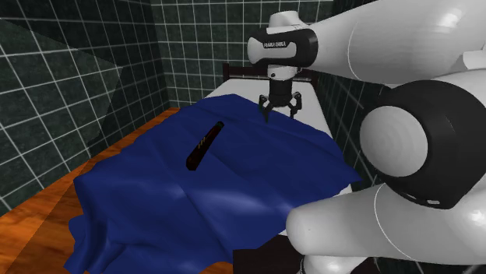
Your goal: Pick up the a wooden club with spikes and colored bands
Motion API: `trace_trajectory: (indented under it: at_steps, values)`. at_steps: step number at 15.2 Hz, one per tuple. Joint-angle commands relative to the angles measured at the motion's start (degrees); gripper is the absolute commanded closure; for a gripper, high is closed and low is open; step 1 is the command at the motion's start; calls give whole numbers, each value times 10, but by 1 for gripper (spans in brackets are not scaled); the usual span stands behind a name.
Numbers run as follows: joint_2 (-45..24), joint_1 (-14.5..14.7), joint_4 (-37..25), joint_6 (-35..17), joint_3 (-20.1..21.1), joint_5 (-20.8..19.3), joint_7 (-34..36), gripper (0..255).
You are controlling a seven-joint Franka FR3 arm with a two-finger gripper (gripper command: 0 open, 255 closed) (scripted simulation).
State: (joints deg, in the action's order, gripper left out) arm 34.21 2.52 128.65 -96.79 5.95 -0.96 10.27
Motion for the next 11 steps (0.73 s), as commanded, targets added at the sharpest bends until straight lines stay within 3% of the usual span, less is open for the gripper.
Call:
trace_trajectory:
  at_steps: [1, 11]
  values:
    - [-31, 4, -13, -11, 23, 8, 34, 0]
    - [-223, 15, -129, -53, 116, 2, 189, 0]
